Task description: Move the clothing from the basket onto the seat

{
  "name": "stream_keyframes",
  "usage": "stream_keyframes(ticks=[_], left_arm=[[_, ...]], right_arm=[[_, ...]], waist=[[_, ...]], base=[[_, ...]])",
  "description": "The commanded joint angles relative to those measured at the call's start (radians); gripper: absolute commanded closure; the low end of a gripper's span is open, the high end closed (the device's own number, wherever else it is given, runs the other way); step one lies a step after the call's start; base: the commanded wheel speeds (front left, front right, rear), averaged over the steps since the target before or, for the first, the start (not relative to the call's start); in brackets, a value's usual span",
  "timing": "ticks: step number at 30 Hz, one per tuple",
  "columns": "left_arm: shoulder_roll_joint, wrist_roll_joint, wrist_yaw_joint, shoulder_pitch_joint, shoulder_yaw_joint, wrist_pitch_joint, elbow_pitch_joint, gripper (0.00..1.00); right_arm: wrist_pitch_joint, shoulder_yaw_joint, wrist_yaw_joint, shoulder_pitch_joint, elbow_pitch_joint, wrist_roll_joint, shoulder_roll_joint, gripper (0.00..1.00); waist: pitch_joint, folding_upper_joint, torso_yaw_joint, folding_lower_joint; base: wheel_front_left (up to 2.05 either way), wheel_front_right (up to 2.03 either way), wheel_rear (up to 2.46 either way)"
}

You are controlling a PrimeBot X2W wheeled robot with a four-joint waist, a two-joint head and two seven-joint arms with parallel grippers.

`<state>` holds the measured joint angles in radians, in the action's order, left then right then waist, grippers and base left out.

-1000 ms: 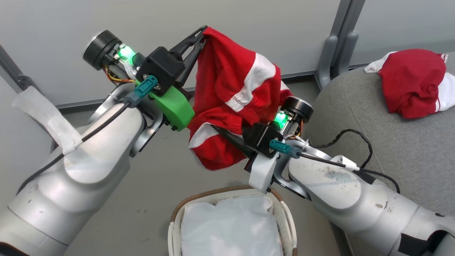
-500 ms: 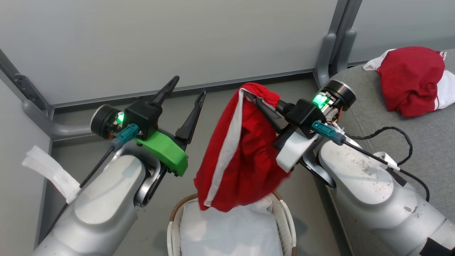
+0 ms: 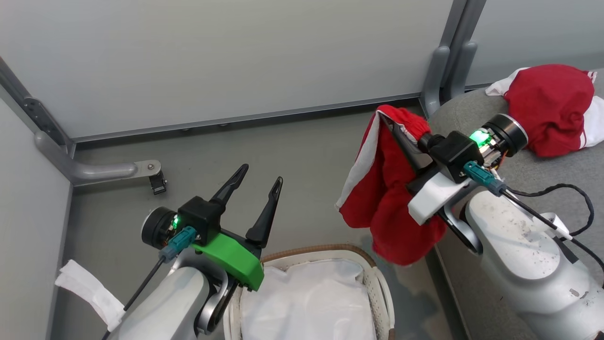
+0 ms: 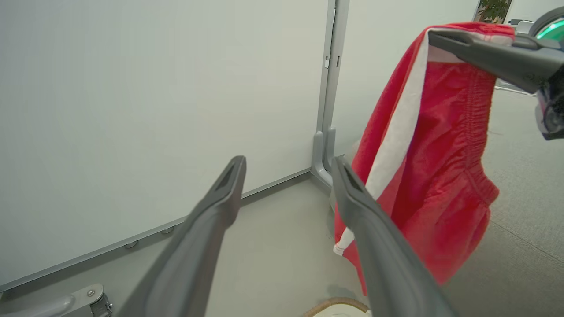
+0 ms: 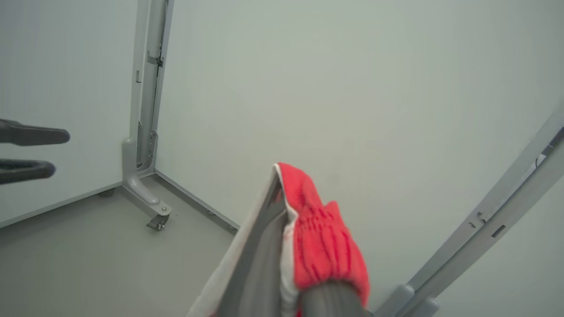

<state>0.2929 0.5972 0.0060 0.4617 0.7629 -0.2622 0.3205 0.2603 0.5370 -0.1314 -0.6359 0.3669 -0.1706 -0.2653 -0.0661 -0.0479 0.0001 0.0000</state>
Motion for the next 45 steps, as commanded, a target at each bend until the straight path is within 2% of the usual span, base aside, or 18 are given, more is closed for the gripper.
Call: stream_keyframes(ticks=[1,7,21,27,32,36,40,45], left_arm=[[-0.009,-0.016,-0.002,-0.025,-0.007,-0.003,-0.009,0.0],[-0.028,-0.037,-0.012,-0.064,-0.02,-0.003,-0.025,0.0],[-0.068,-0.1,-0.047,-0.027,-0.028,-0.002,-0.007,0.0],[-0.08,-0.119,-0.065,-0.003,-0.018,-0.002,0.017,0.0],[-0.09,-0.13,-0.074,0.011,-0.01,-0.002,0.03,0.0],[-0.098,-0.138,-0.082,0.026,-0.002,-0.002,0.036,0.0],[-0.103,-0.139,-0.085,0.038,0.005,-0.001,0.037,0.0],[-0.111,-0.146,-0.086,0.062,0.018,0.001,0.021,0.0]], right_arm=[[0.003,-0.015,0.001,0.021,-0.007,0.01,-0.008,1.0],[0.003,-0.071,0.001,0.012,-0.028,0.032,-0.033,1.0],[0.003,-0.17,0.001,0.035,-0.079,0.061,-0.084,1.0],[0.003,-0.197,0.001,0.056,-0.08,0.065,-0.088,1.0],[0.003,-0.198,0.001,0.054,-0.065,0.057,-0.085,1.0],[0.003,-0.196,0.001,0.012,-0.031,0.039,-0.089,1.0],[0.003,-0.201,0.001,-0.089,0.016,0.019,-0.1,1.0],[-0.021,-0.215,0.001,-0.299,0.084,0.014,-0.176,1.0]], waist=[[-0.001,0.0,-0.004,0.0],[-0.023,0.0,-0.06,0.0],[-0.129,0.0,-0.313,0.0],[-0.156,0.0,-0.376,0.0],[-0.168,0.0,-0.386,0.0],[-0.182,0.0,-0.369,0.0],[-0.205,0.0,-0.34,0.0],[-0.242,0.0,-0.279,0.0]], base=[[0.0,0.0,0.0],[0.0,0.0,0.0],[0.0,0.0,0.0],[0.0,0.0,0.0],[0.0,0.0,0.0],[0.0,0.0,0.0],[0.0,0.0,0.0],[0.0,0.0,0.0]])
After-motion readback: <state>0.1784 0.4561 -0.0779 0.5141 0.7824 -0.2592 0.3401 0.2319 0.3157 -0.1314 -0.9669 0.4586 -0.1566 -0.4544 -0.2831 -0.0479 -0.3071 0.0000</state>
